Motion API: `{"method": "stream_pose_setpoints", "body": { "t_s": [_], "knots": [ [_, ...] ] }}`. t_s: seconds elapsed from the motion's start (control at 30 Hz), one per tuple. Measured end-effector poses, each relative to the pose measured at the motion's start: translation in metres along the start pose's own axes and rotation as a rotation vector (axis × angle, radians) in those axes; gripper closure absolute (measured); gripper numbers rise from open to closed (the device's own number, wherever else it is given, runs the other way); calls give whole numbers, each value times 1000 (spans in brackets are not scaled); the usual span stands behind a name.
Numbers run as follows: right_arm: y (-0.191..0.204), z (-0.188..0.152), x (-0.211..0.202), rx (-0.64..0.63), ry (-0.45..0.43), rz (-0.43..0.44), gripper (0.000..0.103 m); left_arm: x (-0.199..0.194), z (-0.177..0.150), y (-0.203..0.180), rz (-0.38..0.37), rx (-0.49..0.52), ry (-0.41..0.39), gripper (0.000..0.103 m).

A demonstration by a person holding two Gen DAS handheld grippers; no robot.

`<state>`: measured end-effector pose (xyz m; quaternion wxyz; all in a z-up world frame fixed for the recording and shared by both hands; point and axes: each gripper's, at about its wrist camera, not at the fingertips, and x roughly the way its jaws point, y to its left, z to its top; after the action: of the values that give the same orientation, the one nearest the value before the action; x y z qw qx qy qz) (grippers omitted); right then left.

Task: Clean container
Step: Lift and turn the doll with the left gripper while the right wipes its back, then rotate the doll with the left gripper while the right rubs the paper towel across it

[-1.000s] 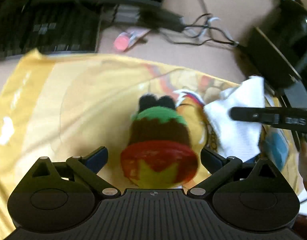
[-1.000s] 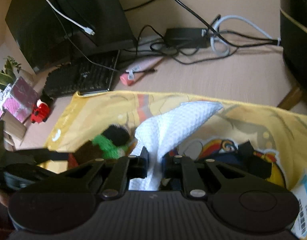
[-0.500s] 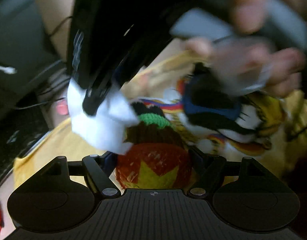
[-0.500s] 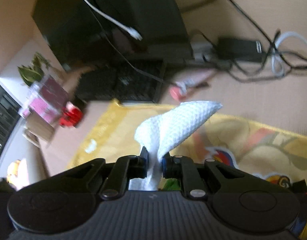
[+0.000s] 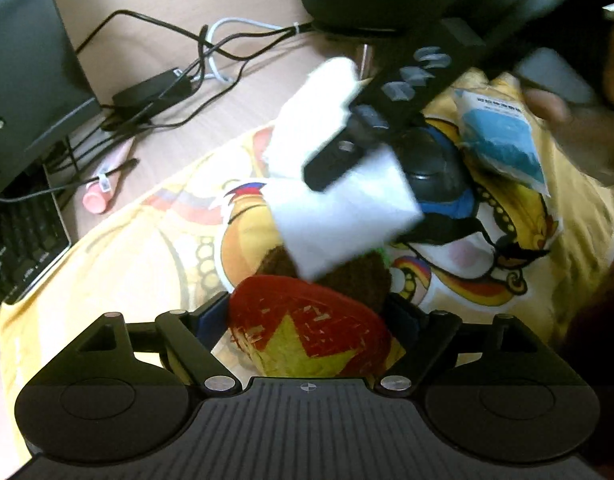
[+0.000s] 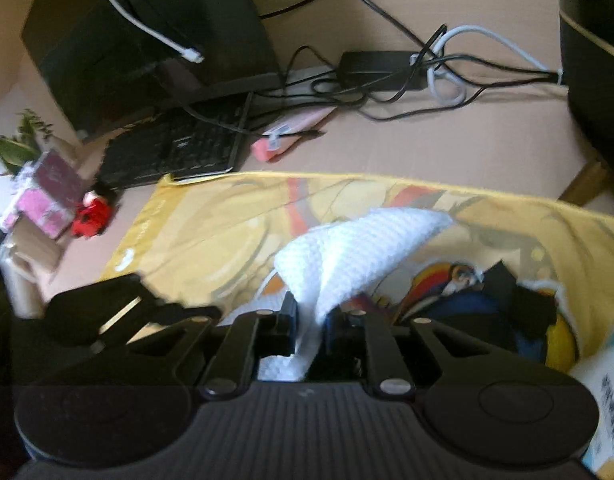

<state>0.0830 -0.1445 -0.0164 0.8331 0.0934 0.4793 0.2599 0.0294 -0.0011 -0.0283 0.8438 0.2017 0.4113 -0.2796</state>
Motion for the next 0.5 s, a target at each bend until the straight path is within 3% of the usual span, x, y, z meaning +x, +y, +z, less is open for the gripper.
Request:
{"method": "stream_pose_setpoints", "body": {
  "t_s": [0.23,0.4,0.43,0.47,0.5],
  "knots": [
    [-6,-16,-5,31,28,18,84,-9,-2,16,-127,-103,-43,7],
    [-8,-22,-11,29,28,-1,92,2,-5,28,-159,-221,-31,5],
    [-9,-20,-14,39,17,3,92,6,-6,31,-157,-246,-28,11],
    [-11,-19,-17,50,4,7,92,8,-5,34,-137,-256,-25,24],
    [-12,-16,-20,59,-9,7,92,7,-4,35,-114,-234,-24,26]
  ]
}}
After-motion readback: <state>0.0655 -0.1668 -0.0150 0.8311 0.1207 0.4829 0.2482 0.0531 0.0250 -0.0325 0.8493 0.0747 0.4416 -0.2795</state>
